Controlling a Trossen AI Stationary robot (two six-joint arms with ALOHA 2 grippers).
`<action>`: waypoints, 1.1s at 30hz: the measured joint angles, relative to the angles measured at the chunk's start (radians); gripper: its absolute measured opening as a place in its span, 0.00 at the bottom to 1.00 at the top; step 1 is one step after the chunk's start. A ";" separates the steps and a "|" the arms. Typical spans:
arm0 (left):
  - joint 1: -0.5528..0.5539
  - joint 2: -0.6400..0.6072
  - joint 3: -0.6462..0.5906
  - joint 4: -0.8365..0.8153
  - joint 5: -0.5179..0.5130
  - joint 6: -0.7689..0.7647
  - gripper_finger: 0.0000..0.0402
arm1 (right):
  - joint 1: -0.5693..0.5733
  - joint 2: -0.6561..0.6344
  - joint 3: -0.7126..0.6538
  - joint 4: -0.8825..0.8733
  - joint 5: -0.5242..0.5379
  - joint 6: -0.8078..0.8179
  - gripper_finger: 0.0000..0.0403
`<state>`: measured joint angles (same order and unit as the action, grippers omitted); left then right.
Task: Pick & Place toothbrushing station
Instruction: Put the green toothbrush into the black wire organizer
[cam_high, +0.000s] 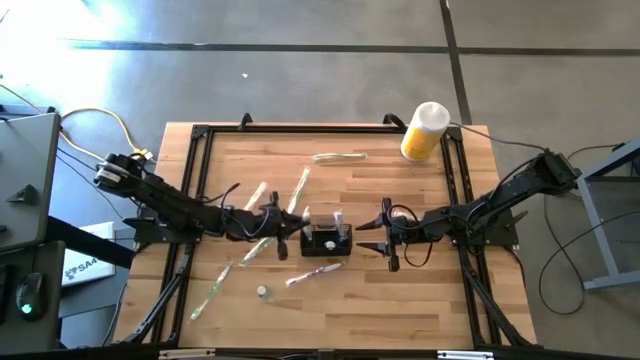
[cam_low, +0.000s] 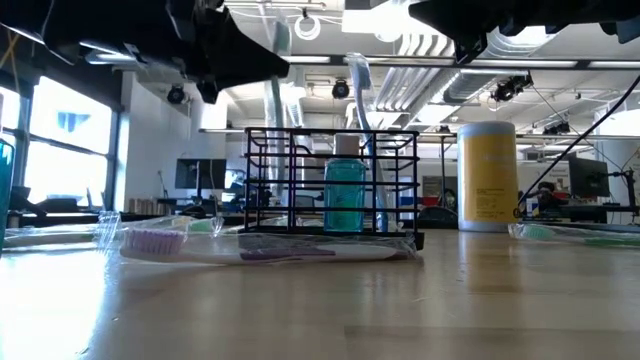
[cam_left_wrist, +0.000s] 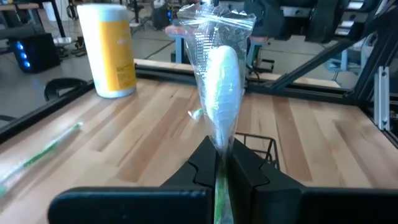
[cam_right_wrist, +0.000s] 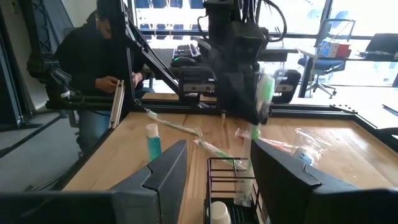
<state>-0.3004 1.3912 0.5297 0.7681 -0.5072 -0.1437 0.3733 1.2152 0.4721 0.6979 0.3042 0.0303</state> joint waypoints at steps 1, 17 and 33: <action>0.000 0.009 0.000 0.001 0.000 -0.006 0.02 | 0.000 0.000 0.000 0.000 0.000 0.000 0.43; 0.033 0.034 0.000 -0.041 -0.001 -0.117 0.02 | 0.000 0.000 0.000 0.001 0.005 0.000 0.43; 0.084 0.033 0.000 -0.081 0.112 -0.141 0.10 | 0.000 0.000 0.000 0.009 0.008 -0.008 0.43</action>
<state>-0.2161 1.4246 0.5297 0.6868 -0.3950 -0.2852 0.3733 1.2152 0.4721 0.7067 0.3119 0.0227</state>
